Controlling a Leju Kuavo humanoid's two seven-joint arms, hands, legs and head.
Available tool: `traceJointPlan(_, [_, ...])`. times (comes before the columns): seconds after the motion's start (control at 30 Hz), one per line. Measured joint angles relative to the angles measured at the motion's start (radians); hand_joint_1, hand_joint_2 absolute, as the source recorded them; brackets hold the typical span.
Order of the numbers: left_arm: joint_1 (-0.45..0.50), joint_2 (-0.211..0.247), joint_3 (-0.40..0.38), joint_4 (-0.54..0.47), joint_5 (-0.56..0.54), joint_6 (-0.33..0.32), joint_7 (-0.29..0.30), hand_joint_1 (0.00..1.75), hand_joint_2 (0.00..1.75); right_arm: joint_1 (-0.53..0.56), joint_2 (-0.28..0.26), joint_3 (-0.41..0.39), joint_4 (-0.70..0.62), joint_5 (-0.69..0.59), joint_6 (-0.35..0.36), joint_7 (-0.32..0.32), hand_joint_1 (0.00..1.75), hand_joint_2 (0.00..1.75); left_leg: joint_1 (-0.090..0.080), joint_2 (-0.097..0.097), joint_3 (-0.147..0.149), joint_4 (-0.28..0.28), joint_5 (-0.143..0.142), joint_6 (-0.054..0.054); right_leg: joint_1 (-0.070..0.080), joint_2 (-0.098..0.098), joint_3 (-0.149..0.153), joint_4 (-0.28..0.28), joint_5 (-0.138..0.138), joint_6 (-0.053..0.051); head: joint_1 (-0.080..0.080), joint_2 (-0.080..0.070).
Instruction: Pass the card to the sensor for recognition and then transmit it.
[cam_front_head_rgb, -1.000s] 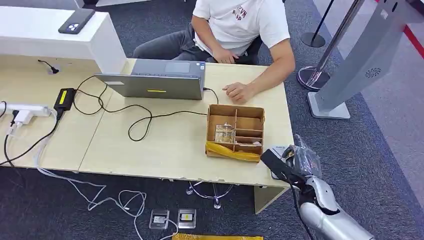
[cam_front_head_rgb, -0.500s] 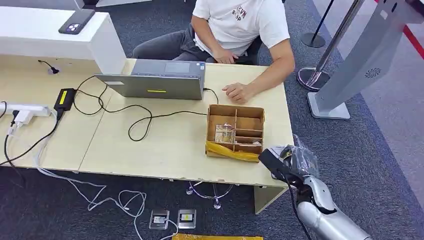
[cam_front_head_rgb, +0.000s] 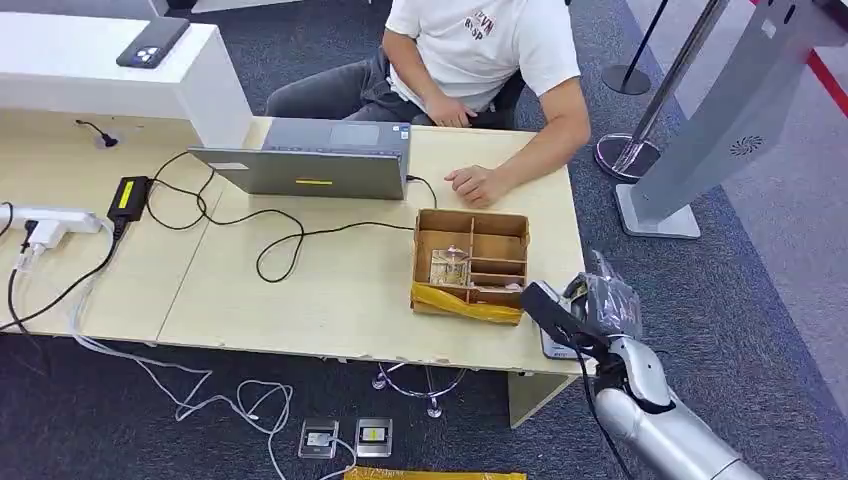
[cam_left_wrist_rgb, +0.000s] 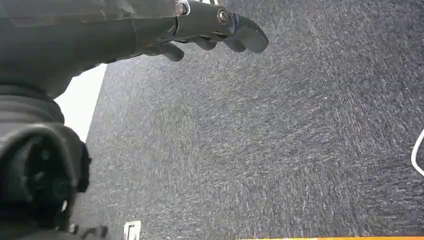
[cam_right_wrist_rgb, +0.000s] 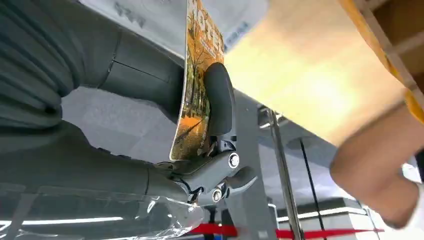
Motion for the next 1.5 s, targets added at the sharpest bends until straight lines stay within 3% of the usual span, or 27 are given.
traceJointPlan(0.2, [0.0, 0.0, -0.003, 0.0, -0.005, 0.0, -0.011, 0.0, 0.0, -0.141, 0.002, -0.009, -0.044, 0.035, 0.036, 0.02, 1.75, 1.75, 0.0, 0.0, 0.001, 0.0, 0.0, 0.0, 0.0, 0.0, 0.0, 0.0, 0.0, 0.0, 0.0, 0.0])
traceJointPlan(0.63, [0.003, 0.0, -0.029, 0.0, -0.019, 0.0, -0.035, 0.0, 0.0, -0.324, 0.031, -0.008, -0.072, 0.074, 0.079, 0.045, 1.75, 1.75, 0.0, 0.0, 0.0, 0.0, 0.0, 0.0, 0.0, 0.0, 0.0, 0.0, 0.0, 0.0, 0.0, 0.0])
traceJointPlan(1.07, [0.006, 0.003, -0.053, 0.0, -0.022, 0.0, -0.038, 0.0, 0.0, -0.372, 0.054, 0.007, -0.066, 0.078, 0.085, 0.045, 1.75, 1.75, 0.0, -0.001, -0.001, 0.0, 0.0, 0.0, 0.0, -0.001, 0.0, 0.0, 0.0, 0.0, 0.0, 0.0])
traceJointPlan(1.23, [0.006, 0.008, -0.068, 0.0, -0.025, 0.0, -0.038, 0.0, 0.0, -0.423, 0.107, 0.032, -0.002, 0.1, 0.103, 0.013, 1.75, 1.75, 0.0, 0.0, -0.001, 0.0, 0.0, 0.0, 0.0, 0.0, -0.001, 0.001, 0.0, 0.0, 0.001, 0.0])
traceJointPlan(1.5, [0.006, 0.015, -0.1, 0.0, -0.002, 0.0, -0.038, 0.0, 0.0, -0.488, 0.249, 0.078, 0.228, 0.088, 0.076, -0.053, 1.75, 1.75, 0.001, -0.001, 0.0, 0.0, 0.001, -0.001, 0.001, 0.0, -0.002, 0.002, 0.0, 0.0, 0.001, 0.0])
